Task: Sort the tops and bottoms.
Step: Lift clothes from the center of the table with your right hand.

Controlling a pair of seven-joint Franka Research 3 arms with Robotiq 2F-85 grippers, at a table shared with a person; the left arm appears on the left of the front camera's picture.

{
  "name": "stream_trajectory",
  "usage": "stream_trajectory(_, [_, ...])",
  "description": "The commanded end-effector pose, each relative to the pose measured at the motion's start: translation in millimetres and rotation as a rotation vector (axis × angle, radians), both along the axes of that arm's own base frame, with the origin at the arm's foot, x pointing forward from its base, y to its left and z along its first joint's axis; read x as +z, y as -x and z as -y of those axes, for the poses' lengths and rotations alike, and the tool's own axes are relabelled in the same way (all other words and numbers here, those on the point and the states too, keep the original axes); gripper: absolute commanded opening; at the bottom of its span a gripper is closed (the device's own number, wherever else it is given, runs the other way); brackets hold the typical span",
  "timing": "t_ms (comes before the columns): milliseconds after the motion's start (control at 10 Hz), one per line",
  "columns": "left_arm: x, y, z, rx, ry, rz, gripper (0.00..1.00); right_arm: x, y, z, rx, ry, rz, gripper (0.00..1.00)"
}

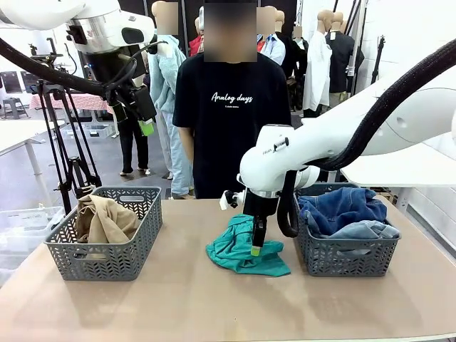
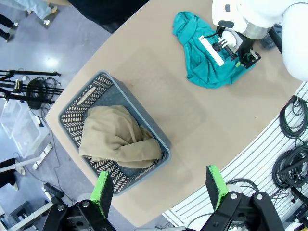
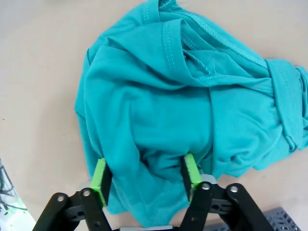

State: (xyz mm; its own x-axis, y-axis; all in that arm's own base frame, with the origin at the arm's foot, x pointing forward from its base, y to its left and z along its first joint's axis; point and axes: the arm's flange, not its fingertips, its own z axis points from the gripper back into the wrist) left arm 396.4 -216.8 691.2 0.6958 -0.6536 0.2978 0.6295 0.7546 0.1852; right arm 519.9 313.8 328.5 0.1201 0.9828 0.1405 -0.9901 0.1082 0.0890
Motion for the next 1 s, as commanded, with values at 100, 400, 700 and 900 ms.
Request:
stream_trajectory(100, [1.1,1.2,-3.4,-0.017,-0.004,0.003,1.00,-5.3,2.0,-0.8,-0.009,0.031,0.011,0.06])
stream_trajectory(400, [1.1,1.2,-3.4,-0.017,-0.004,0.003,1.00,-6.5,1.9,-0.1,-0.008,0.019,-0.015,0.00])
stream_trajectory(700, [1.1,1.2,-3.4,-0.017,-0.004,0.003,1.00,6.7,1.3,3.2,-0.056,-0.047,-0.022,0.00])
stream_trajectory(900, [1.1,1.2,-3.4,-0.017,-0.004,0.003,1.00,56.0,-5.0,19.3,-0.165,-0.161,0.017,0.00])
